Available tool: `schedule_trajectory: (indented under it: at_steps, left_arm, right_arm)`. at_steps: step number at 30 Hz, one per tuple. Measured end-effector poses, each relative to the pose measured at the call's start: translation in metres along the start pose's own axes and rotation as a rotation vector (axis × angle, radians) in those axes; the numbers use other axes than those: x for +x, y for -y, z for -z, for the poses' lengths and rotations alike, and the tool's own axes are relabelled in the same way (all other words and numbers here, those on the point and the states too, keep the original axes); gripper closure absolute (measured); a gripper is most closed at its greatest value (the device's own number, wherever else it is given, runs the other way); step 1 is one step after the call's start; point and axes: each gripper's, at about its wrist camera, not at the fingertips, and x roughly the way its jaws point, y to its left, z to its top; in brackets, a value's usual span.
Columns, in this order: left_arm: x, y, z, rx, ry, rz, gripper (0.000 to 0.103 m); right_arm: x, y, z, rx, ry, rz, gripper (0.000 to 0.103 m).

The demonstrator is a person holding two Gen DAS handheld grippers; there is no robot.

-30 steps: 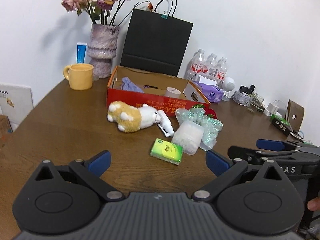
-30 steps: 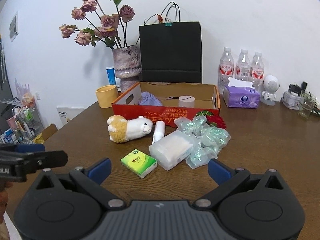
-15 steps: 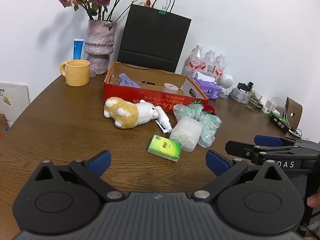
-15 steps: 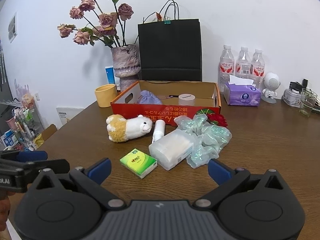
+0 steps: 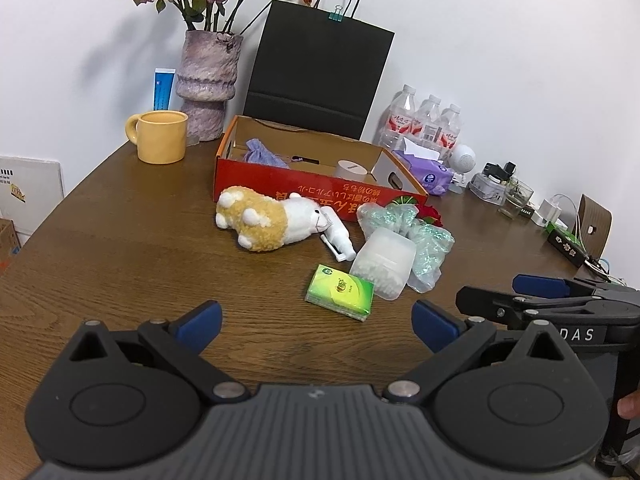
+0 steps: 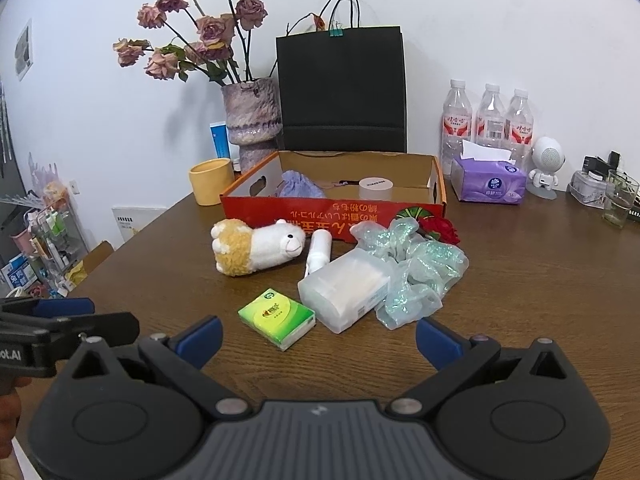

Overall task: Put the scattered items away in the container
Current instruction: 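Pull both tools back from the box toward the items on the table, then grasp the green tissue pack with the left tool while the right tool grasps the iridescent plastic bag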

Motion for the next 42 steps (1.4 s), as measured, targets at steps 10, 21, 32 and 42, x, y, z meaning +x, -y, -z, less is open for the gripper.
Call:
schedule_trajectory:
  at_steps: [10, 21, 32, 42]
  left_arm:
    - [0.006, -0.004, 0.002, -0.011, -0.012, -0.009, 0.0]
    - [0.017, -0.005, -0.001, -0.007, -0.009, -0.04, 0.0]
    - [0.047, -0.007, -0.004, 0.01, -0.049, -0.06, 0.0]
    - [0.093, 0.004, 0.0, 0.089, -0.097, -0.092, 0.0]
  right_arm:
    - [0.008, 0.0, 0.003, 0.0, -0.013, 0.0, 0.0]
    - [0.017, 0.011, 0.005, 0.042, -0.007, 0.01, 0.0]
    - [0.044, 0.015, 0.01, 0.025, -0.022, 0.036, 0.0]
    - [0.079, 0.029, 0.011, 0.048, -0.042, 0.032, 0.0]
